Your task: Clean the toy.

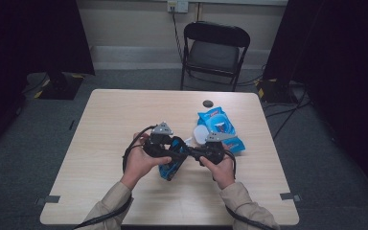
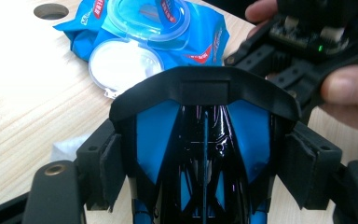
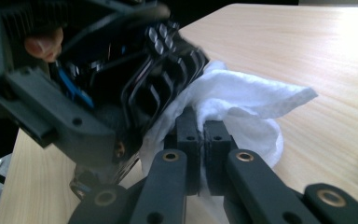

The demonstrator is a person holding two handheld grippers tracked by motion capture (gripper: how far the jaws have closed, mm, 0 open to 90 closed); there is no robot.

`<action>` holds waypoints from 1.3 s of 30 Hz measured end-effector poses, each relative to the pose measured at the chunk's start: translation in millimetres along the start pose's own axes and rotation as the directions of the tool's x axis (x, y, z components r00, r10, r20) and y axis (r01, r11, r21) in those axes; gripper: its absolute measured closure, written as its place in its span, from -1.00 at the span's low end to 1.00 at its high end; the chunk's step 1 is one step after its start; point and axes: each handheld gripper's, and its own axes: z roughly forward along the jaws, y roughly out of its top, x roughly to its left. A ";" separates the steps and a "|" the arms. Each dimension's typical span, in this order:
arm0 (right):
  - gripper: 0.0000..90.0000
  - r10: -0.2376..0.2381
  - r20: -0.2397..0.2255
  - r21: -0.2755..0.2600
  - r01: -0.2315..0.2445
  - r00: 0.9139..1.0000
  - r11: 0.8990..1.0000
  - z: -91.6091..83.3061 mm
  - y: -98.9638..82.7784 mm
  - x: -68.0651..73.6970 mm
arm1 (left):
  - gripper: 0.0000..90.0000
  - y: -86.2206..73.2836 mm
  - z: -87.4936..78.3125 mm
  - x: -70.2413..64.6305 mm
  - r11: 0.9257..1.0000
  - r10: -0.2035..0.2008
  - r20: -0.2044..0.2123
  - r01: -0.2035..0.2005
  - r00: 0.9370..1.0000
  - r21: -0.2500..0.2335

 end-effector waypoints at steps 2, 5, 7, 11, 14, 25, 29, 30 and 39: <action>0.97 -0.004 -0.004 0.007 0.004 1.000 1.000 3.0 -2.6 1.5 | -0.44 0.9 -0.3 0.0 1.000 0.004 -0.005 -0.004 1.000 0.002; 0.97 0.001 -0.012 0.014 -0.001 1.000 1.000 6.7 -6.1 3.3 | -0.44 1.8 -0.8 0.1 1.000 0.002 -0.007 -0.002 1.000 -0.004; 0.97 0.000 -0.017 0.017 0.000 1.000 1.000 8.8 -7.8 4.7 | -0.44 2.3 -1.4 0.1 1.000 0.004 -0.009 -0.004 1.000 -0.007; 0.97 0.000 -0.026 0.028 0.001 1.000 1.000 12.7 -10.5 7.8 | -0.44 3.6 -2.9 0.2 1.000 0.001 -0.015 -0.001 1.000 -0.013; 0.97 0.002 -0.033 0.030 -0.001 0.999 1.000 14.7 -12.3 9.1 | -0.44 4.6 -4.1 0.6 1.000 -0.001 -0.018 0.000 1.000 -0.024; 0.97 -0.003 -0.060 0.062 0.007 0.998 0.998 24.6 -19.7 15.1 | -0.44 6.0 -7.4 4.9 0.999 -0.015 -0.032 0.014 0.999 -0.046; 0.97 -0.010 -0.074 0.086 0.017 0.997 0.996 26.3 -22.1 16.7 | -0.44 4.6 -10.4 8.8 0.998 -0.027 -0.047 0.025 0.999 -0.054; 0.97 -0.015 -0.072 0.091 0.021 0.997 0.996 26.2 -22.5 17.2 | -0.44 4.2 -11.6 9.9 0.998 -0.024 -0.050 0.022 0.998 -0.051; 0.97 -0.009 -0.025 0.089 0.011 1.000 0.996 8.6 -22.0 4.6 | -0.44 -7.4 -23.3 22.5 0.999 -0.044 -0.088 0.041 0.995 -0.029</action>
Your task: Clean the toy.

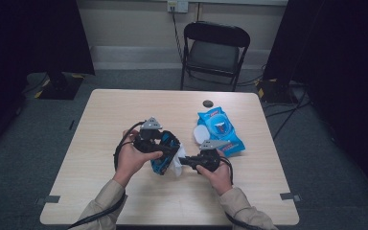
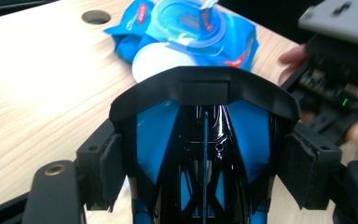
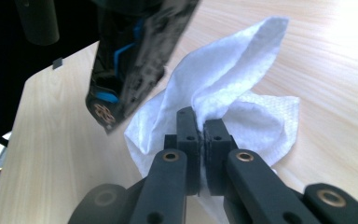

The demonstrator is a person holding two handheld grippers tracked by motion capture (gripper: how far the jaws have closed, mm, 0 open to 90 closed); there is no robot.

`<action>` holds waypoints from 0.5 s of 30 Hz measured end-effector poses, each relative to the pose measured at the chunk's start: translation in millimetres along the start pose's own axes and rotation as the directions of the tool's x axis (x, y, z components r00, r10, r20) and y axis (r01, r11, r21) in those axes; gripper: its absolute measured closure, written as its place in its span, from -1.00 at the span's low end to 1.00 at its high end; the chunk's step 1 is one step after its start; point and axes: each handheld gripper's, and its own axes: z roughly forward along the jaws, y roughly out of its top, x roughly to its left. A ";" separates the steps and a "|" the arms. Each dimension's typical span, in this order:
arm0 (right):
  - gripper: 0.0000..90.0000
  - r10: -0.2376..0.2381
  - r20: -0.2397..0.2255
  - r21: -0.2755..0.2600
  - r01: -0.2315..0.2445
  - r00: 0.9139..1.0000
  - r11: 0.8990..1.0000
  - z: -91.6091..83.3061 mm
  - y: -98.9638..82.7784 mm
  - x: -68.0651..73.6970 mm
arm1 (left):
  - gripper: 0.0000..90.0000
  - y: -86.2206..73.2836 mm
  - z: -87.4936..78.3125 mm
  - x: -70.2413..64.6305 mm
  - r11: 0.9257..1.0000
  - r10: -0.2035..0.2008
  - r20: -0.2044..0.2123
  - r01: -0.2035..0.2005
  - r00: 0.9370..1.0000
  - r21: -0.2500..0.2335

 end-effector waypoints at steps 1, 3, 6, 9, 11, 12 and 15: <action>0.97 0.003 0.008 -0.002 -0.003 1.000 1.000 -3.8 -0.1 -2.1 | -0.44 -1.0 -0.8 1.4 1.000 0.001 -0.001 -0.001 1.000 0.003; 0.97 0.005 0.019 -0.008 -0.005 1.000 1.000 -10.2 0.0 -5.6 | -0.44 -4.0 -2.9 5.1 1.000 -0.005 -0.013 0.005 1.000 0.015; 0.97 0.011 0.036 -0.017 -0.011 0.999 1.000 -18.4 -0.5 -10.7 | -0.44 -7.7 -5.6 9.5 1.000 -0.008 -0.027 0.008 1.000 0.029; 0.97 0.017 0.055 -0.020 -0.016 0.998 1.000 -27.4 -2.3 -16.4 | -0.44 -11.7 -8.4 13.5 0.999 -0.014 -0.036 0.015 0.999 0.040; 0.97 0.023 0.069 -0.024 -0.021 0.997 0.999 -33.5 -4.2 -20.0 | -0.44 -14.4 -10.1 16.5 0.999 -0.014 -0.047 0.016 0.999 0.051; 0.97 0.027 0.073 -0.027 -0.025 0.997 0.999 -36.4 -5.1 -21.7 | -0.44 -15.9 -10.9 18.1 0.998 -0.017 -0.052 0.020 0.999 0.054; 0.97 0.035 0.084 -0.031 -0.033 0.996 0.999 -43.8 -8.1 -25.9 | -0.44 -19.8 -13.3 22.9 0.998 -0.021 -0.062 0.025 0.998 0.065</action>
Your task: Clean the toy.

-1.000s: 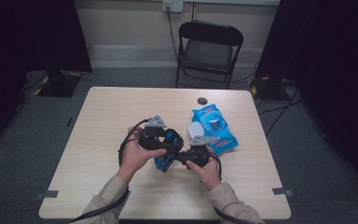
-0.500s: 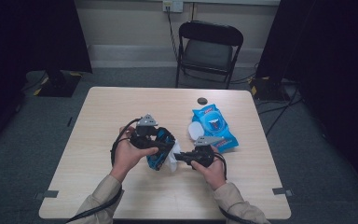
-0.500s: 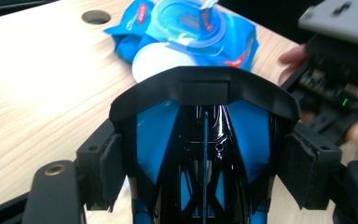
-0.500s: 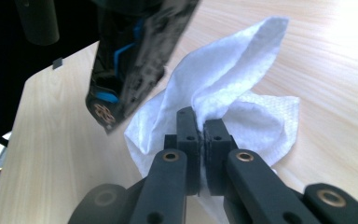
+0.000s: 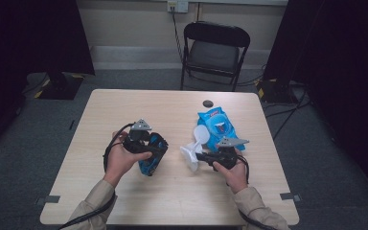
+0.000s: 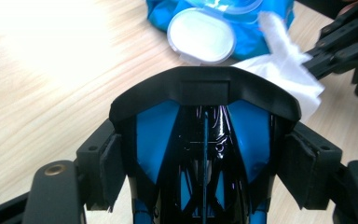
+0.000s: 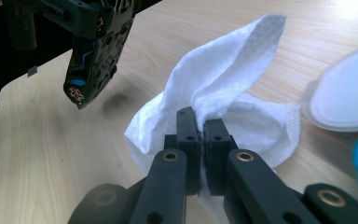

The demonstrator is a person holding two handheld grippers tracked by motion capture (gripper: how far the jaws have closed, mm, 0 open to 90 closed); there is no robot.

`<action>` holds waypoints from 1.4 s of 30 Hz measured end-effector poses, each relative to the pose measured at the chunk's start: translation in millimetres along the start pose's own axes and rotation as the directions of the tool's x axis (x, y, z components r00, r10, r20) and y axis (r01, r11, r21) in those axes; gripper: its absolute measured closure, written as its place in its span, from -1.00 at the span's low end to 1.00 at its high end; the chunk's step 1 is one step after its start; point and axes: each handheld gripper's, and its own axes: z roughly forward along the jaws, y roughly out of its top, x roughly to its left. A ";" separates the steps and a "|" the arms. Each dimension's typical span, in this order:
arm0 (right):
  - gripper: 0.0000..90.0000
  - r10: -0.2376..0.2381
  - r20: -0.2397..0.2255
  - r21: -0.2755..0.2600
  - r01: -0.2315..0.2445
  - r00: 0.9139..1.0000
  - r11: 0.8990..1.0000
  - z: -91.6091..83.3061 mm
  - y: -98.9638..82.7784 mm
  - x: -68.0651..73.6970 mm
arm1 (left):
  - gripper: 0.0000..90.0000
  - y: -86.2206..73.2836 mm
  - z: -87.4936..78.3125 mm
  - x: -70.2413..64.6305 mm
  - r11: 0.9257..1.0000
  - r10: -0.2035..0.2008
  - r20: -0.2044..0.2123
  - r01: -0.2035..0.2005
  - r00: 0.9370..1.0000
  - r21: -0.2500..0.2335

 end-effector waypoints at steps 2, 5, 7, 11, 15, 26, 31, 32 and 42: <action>0.97 0.007 0.007 -0.003 -0.007 1.000 1.000 -3.7 -1.6 -2.5 | -0.44 -2.5 -1.4 2.2 1.000 -0.006 -0.007 0.006 1.000 0.005; 0.97 0.011 0.018 0.000 -0.011 1.000 1.000 -8.8 -4.7 -8.2 | -0.44 -8.0 -3.7 9.0 1.000 -0.015 -0.023 0.015 1.000 0.020; 0.97 0.015 0.025 0.001 -0.015 1.000 1.000 -11.2 -6.4 -11.4 | -0.44 -10.2 -5.1 12.7 1.000 -0.016 -0.032 0.017 0.999 0.024; 0.97 0.023 0.035 0.002 -0.023 0.999 1.000 -13.9 -9.0 -16.0 | -0.44 -15.1 -5.4 19.2 0.999 -0.043 -0.041 0.044 0.998 0.030; 0.96 0.011 0.047 0.019 -0.012 0.999 1.000 -14.2 -10.3 -15.6 | -0.44 -14.2 -4.3 22.6 0.998 -0.048 -0.051 0.049 0.998 0.034; 0.94 0.015 0.057 0.026 -0.016 0.998 1.000 -11.9 -15.2 -15.9 | -0.44 -18.4 9.9 33.6 0.996 -0.085 -0.072 0.087 0.994 0.029; 0.92 0.011 0.067 0.035 -0.014 0.998 0.999 -11.0 -18.7 -17.8 | -0.44 -19.9 20.7 35.8 0.995 -0.089 -0.084 0.093 0.992 0.038; 0.92 0.015 0.067 0.036 -0.017 0.998 0.999 -11.3 -19.7 -18.5 | -0.44 -20.0 22.6 35.8 0.995 -0.090 -0.088 0.094 0.992 0.044; 0.87 0.015 0.088 0.046 -0.019 0.996 0.999 -14.0 -22.0 -21.9 | -0.44 -22.1 40.5 37.7 0.993 -0.082 -0.103 0.091 0.991 0.081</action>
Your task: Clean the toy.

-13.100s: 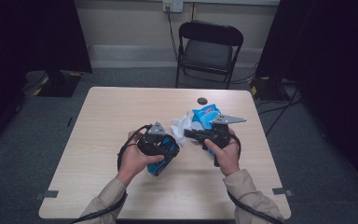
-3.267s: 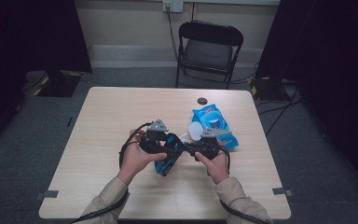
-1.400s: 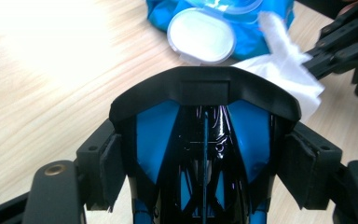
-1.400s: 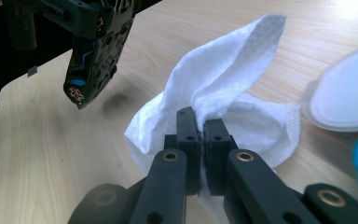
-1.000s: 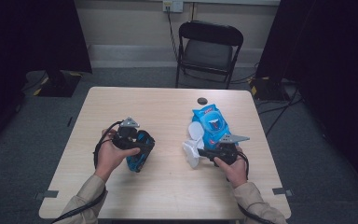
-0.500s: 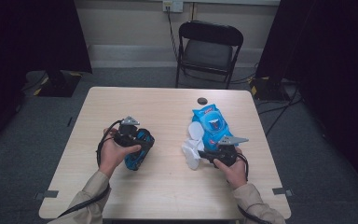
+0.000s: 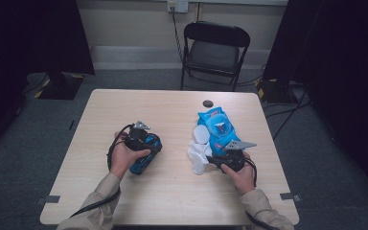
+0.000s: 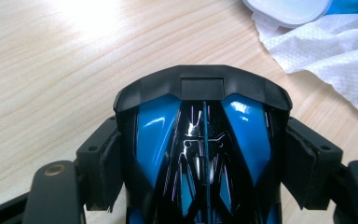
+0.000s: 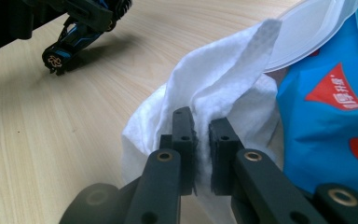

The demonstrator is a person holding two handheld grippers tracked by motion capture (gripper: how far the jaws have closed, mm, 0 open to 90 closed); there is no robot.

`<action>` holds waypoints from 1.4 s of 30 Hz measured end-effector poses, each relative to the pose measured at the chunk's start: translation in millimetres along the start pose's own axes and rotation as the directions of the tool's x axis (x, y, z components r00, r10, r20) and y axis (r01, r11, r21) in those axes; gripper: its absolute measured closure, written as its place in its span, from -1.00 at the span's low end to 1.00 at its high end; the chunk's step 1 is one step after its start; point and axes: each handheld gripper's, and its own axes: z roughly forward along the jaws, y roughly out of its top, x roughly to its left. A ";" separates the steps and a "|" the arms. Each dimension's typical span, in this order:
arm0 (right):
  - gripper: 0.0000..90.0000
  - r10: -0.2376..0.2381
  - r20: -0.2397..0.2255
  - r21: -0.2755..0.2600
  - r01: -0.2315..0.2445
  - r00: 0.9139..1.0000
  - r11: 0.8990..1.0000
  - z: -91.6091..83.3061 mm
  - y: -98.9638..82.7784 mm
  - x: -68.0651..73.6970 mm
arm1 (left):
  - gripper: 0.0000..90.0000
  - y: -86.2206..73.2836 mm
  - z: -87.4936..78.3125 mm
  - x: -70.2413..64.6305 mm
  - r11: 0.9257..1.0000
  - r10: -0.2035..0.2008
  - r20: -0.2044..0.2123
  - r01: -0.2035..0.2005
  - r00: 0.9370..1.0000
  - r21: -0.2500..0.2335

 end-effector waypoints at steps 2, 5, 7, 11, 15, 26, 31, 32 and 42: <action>0.86 -0.006 0.005 0.005 0.006 1.000 1.000 0.3 0.1 -0.3 | -0.44 -0.1 1.9 0.9 1.000 0.001 0.002 -0.001 1.000 0.008; 0.84 -0.006 0.011 0.008 0.006 1.000 1.000 1.1 0.0 0.1 | -0.44 -1.1 5.1 1.7 1.000 -0.005 -0.005 0.005 1.000 0.016; 0.83 -0.010 0.014 0.014 0.010 1.000 1.000 2.1 -0.2 0.3 | -0.44 -2.3 7.3 2.5 1.000 -0.008 -0.005 0.008 1.000 0.018; 0.78 -0.014 0.018 0.019 0.014 1.000 1.000 4.2 0.2 1.0 | -0.44 -4.2 10.8 2.6 1.000 -0.008 -0.009 0.009 1.000 0.027; 0.74 -0.023 0.022 0.024 0.022 0.999 0.999 4.6 0.6 1.2 | -0.44 -5.1 12.3 2.7 0.999 0.002 -0.017 -0.001 1.000 0.038; 0.56 -0.039 0.039 0.029 0.038 0.998 0.999 4.1 0.6 3.0 | -0.45 -10.7 16.1 3.0 0.999 0.012 -0.026 -0.011 1.000 0.046; 0.49 -0.048 0.042 0.041 0.046 0.998 0.998 2.4 0.6 3.8 | -0.45 -11.6 17.9 0.8 0.998 0.030 -0.027 -0.028 0.999 0.054; 0.47 -0.049 0.049 0.041 0.047 0.998 0.998 2.2 0.6 3.9 | -0.45 -11.9 18.3 0.6 0.998 0.030 -0.029 -0.028 0.999 0.052; 0.34 -0.042 0.057 0.038 0.040 0.997 0.998 1.9 0.8 3.9 | -0.49 -13.2 19.9 1.4 0.998 0.009 -0.035 -0.007 0.999 0.061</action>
